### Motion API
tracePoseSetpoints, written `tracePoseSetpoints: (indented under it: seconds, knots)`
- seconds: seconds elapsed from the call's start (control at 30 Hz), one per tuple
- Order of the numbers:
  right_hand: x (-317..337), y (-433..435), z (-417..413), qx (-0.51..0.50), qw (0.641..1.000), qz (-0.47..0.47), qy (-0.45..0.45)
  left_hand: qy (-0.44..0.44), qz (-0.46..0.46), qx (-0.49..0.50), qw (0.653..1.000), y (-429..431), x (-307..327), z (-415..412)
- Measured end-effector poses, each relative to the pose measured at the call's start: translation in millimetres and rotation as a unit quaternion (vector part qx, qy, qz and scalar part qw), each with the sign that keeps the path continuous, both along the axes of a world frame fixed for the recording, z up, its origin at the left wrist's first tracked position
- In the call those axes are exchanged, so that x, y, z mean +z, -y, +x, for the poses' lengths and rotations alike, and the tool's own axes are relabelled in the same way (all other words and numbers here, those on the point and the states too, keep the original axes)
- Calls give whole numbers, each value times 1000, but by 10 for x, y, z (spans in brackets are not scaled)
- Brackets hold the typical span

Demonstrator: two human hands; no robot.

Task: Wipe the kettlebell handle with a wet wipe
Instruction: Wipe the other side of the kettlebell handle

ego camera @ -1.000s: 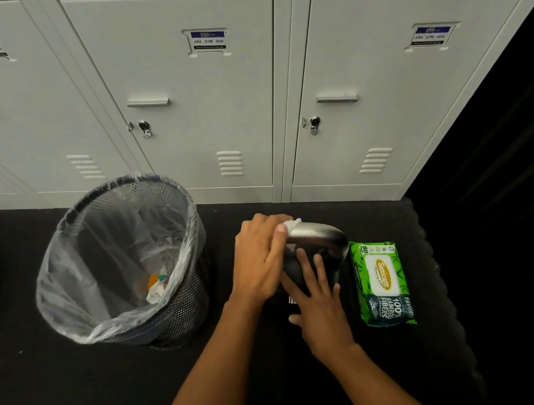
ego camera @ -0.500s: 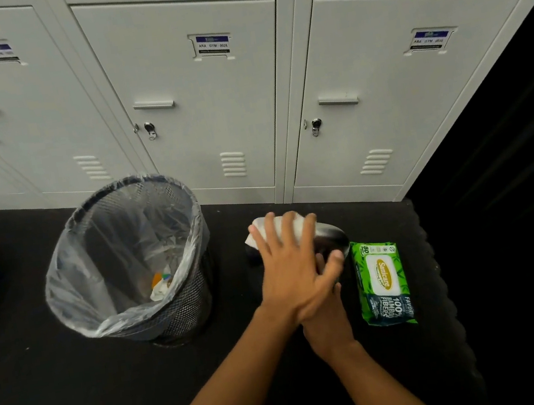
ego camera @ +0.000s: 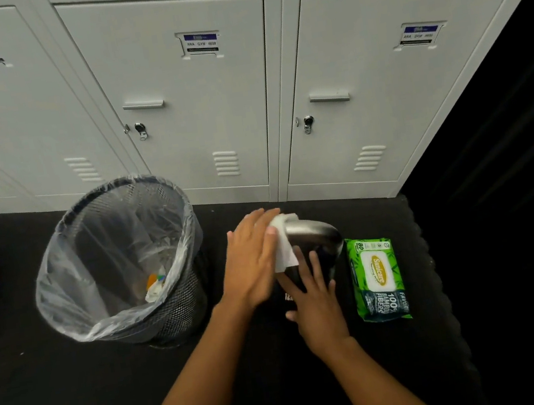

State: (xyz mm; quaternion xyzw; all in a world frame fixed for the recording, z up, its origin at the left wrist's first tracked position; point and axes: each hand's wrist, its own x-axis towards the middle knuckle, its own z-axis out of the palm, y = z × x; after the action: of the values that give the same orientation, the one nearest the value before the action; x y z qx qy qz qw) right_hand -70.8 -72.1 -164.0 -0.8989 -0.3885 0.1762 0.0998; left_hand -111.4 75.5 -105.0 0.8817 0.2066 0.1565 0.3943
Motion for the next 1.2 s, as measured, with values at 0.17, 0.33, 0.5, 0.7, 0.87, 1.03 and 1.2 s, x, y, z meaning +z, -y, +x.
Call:
tracePoseSetpoints:
  seconds: [0.17,0.33,0.5,0.7,0.87,1.03,1.2]
  knots:
    - [-15,-18,-26,-4,1000,-22,-1,-70,140,-40,987,110,109,78]
    - [-31,-39,-25,-18,1000,-20,-15,-59,258,-128,956,197,230,247]
    - [-20,-40,-24,-5,1000,-20,4,-177,140,-76,971,-160,351,501]
    - [-5,-37,-25,-2,1000,-26,4,-253,114,-105,955,-281,401,574]
    - [-9,-29,-31,-13,1000,-19,-19,-119,309,-93,939,200,331,521]
    - [-7,-25,-29,-12,1000,-14,-10,-84,323,-115,936,86,131,256]
    - [34,-19,-33,2,1000,-6,1,-75,115,-6,991,-55,1,-43]
